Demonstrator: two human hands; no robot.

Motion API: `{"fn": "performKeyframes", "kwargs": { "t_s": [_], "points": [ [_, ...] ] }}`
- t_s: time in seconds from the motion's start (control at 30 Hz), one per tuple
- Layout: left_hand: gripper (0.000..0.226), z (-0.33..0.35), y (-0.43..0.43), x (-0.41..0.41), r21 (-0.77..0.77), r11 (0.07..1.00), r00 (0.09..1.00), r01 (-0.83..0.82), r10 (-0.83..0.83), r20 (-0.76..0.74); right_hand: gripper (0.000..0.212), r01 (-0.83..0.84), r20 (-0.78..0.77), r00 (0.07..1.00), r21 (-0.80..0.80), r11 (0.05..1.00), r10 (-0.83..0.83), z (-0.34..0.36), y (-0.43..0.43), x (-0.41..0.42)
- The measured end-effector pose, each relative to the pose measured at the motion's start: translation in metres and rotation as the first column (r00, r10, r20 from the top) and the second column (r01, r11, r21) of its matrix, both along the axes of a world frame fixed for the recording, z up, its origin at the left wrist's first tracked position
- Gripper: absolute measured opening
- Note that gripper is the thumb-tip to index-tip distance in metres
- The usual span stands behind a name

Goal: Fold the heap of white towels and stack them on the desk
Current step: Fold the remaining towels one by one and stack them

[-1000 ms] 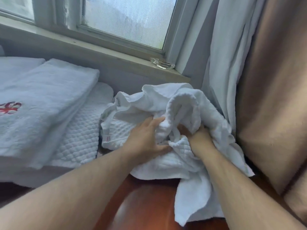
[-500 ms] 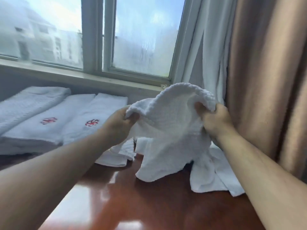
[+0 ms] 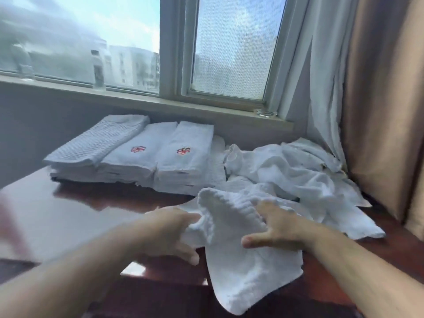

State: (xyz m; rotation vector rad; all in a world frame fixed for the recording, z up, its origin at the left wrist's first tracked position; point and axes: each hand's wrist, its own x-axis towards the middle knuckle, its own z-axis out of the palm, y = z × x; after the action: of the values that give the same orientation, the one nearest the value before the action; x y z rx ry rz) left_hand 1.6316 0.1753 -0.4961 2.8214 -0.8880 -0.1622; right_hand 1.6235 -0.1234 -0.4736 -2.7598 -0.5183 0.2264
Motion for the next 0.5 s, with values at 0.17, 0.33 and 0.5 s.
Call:
{"fn": "performKeyframes", "kwargs": {
  "t_s": [0.17, 0.33, 0.5],
  "points": [
    [0.077, -0.039, 0.006, 0.002, -0.087, 0.995, 0.989, 0.051, -0.063, -0.135, 0.083, -0.066, 0.029, 0.997, -0.01, 0.998, 0.066, -0.028, 0.001, -0.025],
    [0.088, -0.028, 0.018, 0.025, -0.523, 0.792, 0.847, -0.316, -0.013, -0.532, 0.087, 0.077, -0.097, 0.995, 0.481, 0.873, -0.034, -0.022, -0.011, -0.037],
    [0.012, -0.02, -0.015, 0.058, -0.523, 0.813, 0.963, -0.256, 0.165, -0.215, 0.07, -0.024, 0.033, 0.999, 0.245, 0.969, 0.016, -0.035, -0.02, -0.041]
  ]
}}
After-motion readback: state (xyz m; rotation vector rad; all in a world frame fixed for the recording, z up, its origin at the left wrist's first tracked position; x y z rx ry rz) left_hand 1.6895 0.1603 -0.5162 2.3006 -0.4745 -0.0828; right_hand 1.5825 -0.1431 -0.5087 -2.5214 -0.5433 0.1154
